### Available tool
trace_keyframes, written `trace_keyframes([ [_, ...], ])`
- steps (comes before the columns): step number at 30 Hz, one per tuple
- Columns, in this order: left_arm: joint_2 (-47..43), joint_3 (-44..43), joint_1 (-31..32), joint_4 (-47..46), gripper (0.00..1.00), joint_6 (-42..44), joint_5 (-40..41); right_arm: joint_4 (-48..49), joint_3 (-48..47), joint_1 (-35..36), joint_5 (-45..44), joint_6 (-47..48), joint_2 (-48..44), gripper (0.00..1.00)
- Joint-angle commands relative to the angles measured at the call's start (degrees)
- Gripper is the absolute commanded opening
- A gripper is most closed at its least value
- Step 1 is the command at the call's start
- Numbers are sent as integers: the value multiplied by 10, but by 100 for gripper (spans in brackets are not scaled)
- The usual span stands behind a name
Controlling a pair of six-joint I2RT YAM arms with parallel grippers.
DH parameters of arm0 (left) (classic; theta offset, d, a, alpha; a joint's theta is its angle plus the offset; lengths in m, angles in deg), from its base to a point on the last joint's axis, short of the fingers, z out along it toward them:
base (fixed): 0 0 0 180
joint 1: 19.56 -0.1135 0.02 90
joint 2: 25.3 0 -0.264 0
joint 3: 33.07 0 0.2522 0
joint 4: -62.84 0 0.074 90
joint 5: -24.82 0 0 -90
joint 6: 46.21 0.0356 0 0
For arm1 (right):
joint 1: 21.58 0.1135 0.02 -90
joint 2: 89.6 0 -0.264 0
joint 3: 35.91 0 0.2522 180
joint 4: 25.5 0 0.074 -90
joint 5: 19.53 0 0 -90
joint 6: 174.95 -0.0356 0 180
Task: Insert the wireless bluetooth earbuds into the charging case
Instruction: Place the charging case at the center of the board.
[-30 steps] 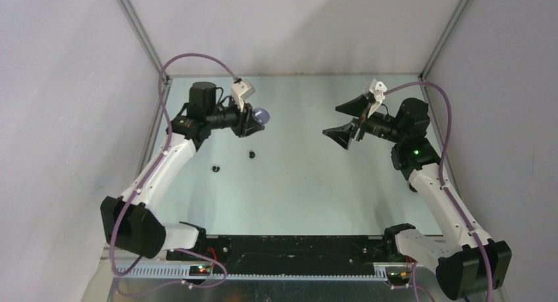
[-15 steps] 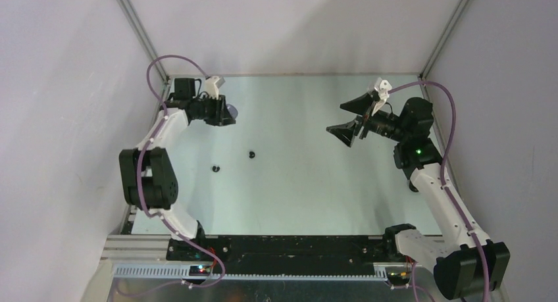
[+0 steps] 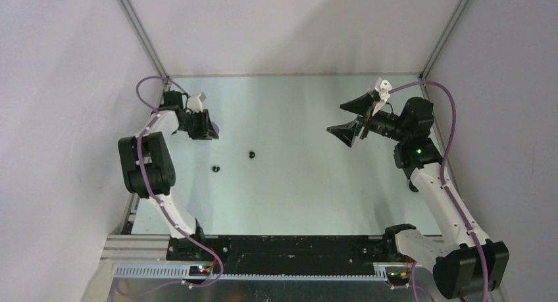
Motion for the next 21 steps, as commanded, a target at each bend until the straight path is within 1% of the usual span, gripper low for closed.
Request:
trace_keyframes([
  [1,45,-18,-8,50,21,1,18,24,3,-6,10,-10,-9,99],
  [4,77,-28,-8,65,23,3,12,31,6,-10,16,-12,-15,99],
  [8,85,-18,-8,55,23,-5,24,45,13,-20,25,-32,-22,99],
  [13,75,-13,-8,51,24,-8,-8,56,17,-28,32,-44,-24,99],
  [16,70,-18,-4,49,27,-11,-32,57,17,-28,33,-46,-25,99],
  [18,66,-24,7,47,29,-14,-38,57,17,-28,32,-45,-24,99],
  [21,67,-43,45,45,32,-17,-33,56,17,-30,30,-43,-25,100],
])
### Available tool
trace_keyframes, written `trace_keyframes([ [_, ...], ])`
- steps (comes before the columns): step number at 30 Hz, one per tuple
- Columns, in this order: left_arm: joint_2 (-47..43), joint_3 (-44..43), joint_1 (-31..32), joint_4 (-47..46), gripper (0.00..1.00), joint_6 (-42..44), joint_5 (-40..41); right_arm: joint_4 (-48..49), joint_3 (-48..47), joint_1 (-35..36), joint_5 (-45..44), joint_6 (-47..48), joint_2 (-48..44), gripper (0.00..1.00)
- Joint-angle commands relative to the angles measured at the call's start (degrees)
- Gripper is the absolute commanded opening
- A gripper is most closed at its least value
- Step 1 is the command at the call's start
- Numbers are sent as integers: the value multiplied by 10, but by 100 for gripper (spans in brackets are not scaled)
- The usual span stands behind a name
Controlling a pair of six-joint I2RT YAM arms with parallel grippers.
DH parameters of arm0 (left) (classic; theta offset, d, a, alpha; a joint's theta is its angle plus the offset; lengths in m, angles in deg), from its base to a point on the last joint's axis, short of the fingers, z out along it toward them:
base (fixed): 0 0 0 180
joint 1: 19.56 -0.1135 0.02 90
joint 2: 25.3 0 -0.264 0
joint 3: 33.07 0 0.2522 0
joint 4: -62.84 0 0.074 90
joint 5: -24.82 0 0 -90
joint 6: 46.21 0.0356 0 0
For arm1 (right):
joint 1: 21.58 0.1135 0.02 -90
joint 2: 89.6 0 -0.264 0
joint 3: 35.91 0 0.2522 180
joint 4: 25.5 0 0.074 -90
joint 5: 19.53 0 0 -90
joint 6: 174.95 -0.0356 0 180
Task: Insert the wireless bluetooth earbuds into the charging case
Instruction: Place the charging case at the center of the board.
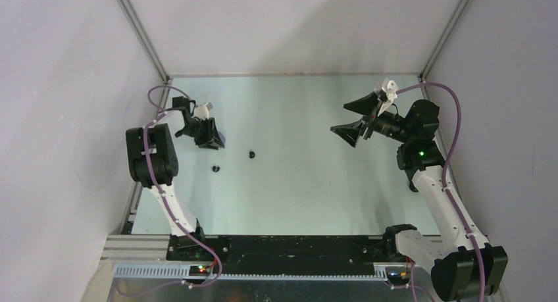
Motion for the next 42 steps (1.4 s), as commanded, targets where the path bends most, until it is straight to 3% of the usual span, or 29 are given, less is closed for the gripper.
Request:
trace_keyframes([
  [1,-9,-46,51,-2,32,-11,-19,21,0,-5,6,-7,-12,99],
  [9,58,-163,173,29,35,-34,-15,21,0,-18,9,-13,-14,99],
  [13,74,-170,219,22,38,-46,-43,34,9,-31,17,-27,-21,99],
  [17,82,-150,244,-1,41,-57,-77,55,18,-38,24,-39,-27,99],
  [27,69,-124,251,-30,44,-66,-38,59,19,-39,30,-40,-30,99],
  [31,45,-119,251,-31,55,-51,-40,61,21,-39,30,-42,-30,99],
  [35,-4,-106,250,-32,76,-40,-35,62,25,-39,34,-38,-29,99],
  [38,-42,-100,245,-26,97,-7,-33,104,37,-42,68,-69,-26,99],
  [42,-99,-92,229,-16,99,41,-14,215,92,-49,86,-216,-15,99],
])
